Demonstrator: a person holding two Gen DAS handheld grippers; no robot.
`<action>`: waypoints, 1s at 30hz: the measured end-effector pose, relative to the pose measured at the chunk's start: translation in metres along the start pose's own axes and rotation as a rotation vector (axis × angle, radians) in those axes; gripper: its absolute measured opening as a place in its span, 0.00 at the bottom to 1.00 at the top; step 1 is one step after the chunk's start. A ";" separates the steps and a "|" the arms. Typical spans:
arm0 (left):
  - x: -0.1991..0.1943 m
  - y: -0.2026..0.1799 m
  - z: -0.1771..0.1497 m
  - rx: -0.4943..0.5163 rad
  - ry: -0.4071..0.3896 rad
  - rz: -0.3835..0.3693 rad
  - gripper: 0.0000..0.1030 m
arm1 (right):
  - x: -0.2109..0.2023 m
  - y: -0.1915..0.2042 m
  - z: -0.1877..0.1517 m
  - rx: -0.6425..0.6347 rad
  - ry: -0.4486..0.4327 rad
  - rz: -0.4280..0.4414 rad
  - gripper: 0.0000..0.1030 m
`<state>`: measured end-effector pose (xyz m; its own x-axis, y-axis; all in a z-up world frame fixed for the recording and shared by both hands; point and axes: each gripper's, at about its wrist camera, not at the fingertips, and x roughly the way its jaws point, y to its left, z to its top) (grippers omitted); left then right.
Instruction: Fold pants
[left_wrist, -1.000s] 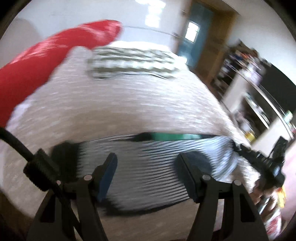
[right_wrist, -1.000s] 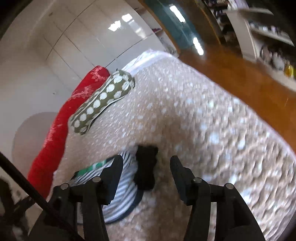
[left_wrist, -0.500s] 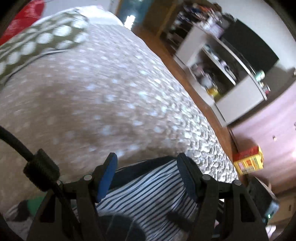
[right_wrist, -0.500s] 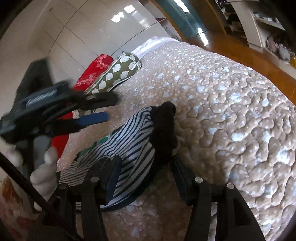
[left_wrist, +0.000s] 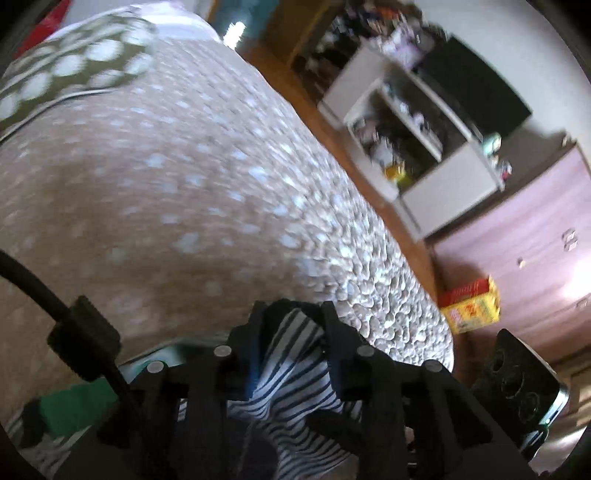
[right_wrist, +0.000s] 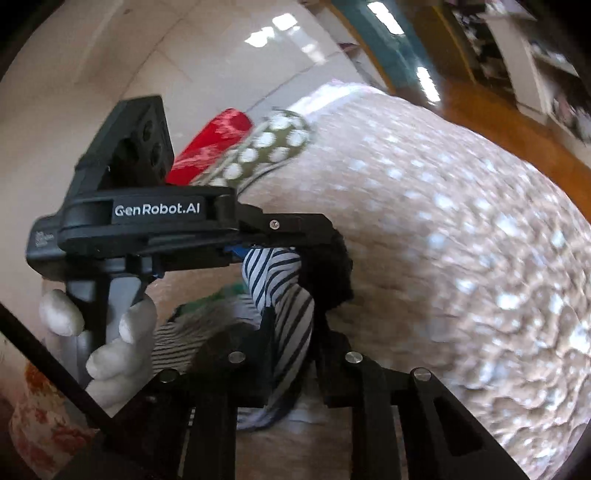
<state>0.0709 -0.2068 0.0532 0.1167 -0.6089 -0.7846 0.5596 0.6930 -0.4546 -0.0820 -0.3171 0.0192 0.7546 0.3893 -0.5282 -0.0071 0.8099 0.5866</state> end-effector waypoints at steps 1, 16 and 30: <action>-0.014 0.010 -0.005 -0.027 -0.029 -0.001 0.27 | 0.002 0.009 0.002 -0.017 0.002 0.016 0.19; -0.172 0.108 -0.168 -0.335 -0.414 0.268 0.59 | 0.043 0.146 -0.053 -0.390 0.240 0.228 0.57; -0.174 0.146 -0.231 -0.479 -0.395 0.510 0.58 | 0.122 0.132 -0.002 -0.346 0.245 -0.123 0.19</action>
<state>-0.0577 0.0894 0.0263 0.5952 -0.2017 -0.7778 -0.0440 0.9583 -0.2822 0.0078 -0.1622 0.0308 0.5858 0.3393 -0.7360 -0.1778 0.9398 0.2917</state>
